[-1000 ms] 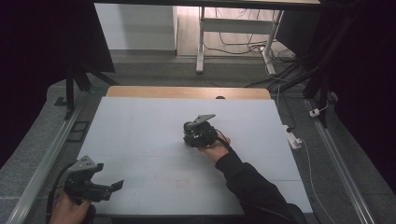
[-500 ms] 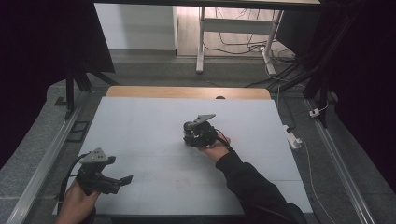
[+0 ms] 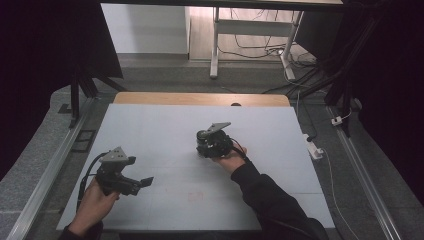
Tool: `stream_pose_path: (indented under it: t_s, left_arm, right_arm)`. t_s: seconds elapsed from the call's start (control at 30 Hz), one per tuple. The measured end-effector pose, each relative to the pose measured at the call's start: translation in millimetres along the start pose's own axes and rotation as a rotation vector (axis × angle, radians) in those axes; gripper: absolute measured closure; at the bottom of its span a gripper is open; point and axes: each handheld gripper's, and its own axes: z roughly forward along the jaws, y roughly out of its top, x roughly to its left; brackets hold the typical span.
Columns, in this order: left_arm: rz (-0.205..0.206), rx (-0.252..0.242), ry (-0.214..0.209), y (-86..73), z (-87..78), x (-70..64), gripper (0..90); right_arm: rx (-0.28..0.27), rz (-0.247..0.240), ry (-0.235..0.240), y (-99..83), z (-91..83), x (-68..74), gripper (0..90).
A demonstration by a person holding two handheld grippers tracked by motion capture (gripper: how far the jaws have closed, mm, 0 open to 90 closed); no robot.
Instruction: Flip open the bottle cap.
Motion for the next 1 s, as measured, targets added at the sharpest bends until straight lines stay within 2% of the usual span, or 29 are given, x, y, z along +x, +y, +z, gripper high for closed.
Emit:
stream_pose_path:
  t_s: [0.07,0.37,0.57,0.77,1.0]
  left_arm:
    - [0.029,0.009,0.01,7.0,4.2,-0.4,0.0]
    - [0.066,0.015,0.001,23.6,18.2,-2.2,0.0]
    - [0.066,0.02,-0.014,36.4,30.5,-3.4,0.0]
    - [0.085,0.021,-0.01,49.0,43.7,-5.4,0.0]
    - [0.107,0.018,-0.033,65.1,61.6,-6.5,0.0]
  right_arm:
    - [0.0,-0.001,0.0,0.0,0.0,0.1,53.1]
    - [0.0,-0.003,0.001,0.0,0.0,-0.2,53.1]
    - [0.001,-0.005,0.002,0.1,0.0,-0.4,53.0]
    - [0.0,-0.007,0.004,0.1,0.1,-0.5,53.1]
    - [0.001,-0.009,0.004,0.1,0.0,-0.4,53.0]
